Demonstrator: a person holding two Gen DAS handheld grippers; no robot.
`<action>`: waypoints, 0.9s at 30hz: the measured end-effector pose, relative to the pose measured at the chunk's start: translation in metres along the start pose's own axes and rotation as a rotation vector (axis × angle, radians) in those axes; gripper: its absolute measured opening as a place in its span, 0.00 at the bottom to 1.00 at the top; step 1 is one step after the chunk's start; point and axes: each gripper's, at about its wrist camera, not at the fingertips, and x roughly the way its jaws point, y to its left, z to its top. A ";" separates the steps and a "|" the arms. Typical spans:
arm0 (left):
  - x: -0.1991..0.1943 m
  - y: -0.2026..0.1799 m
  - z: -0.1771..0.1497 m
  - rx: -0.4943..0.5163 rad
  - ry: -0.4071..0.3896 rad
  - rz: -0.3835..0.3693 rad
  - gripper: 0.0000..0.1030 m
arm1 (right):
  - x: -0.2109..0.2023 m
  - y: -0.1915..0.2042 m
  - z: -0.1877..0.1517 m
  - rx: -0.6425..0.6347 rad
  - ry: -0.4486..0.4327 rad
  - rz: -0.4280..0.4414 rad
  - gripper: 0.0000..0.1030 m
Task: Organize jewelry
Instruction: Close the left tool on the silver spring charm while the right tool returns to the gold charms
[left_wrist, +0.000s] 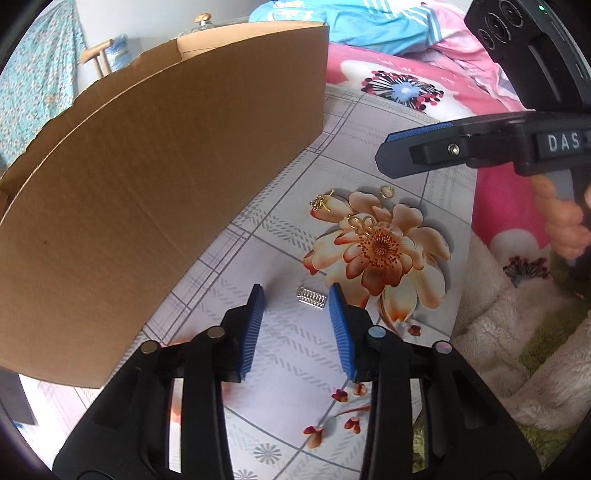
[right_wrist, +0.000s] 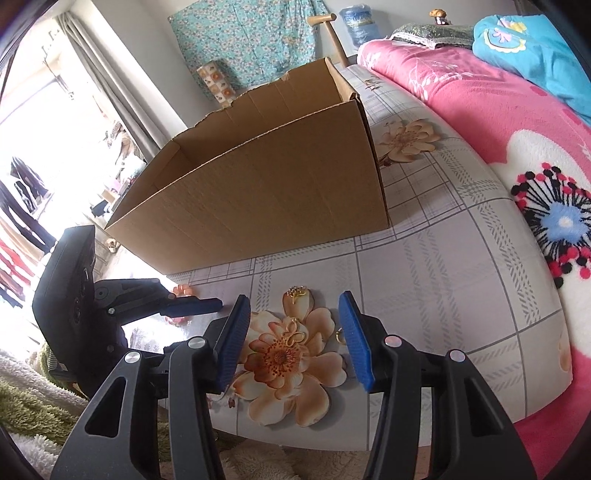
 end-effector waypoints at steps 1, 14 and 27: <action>0.000 0.000 0.001 0.008 0.005 -0.003 0.32 | 0.000 -0.001 0.000 0.001 -0.001 0.000 0.48; 0.002 -0.016 0.004 0.090 -0.001 -0.008 0.12 | -0.006 0.003 -0.002 -0.019 -0.007 -0.031 0.45; -0.010 -0.005 -0.006 -0.063 -0.050 -0.008 0.12 | 0.005 0.025 -0.009 -0.142 0.057 -0.087 0.38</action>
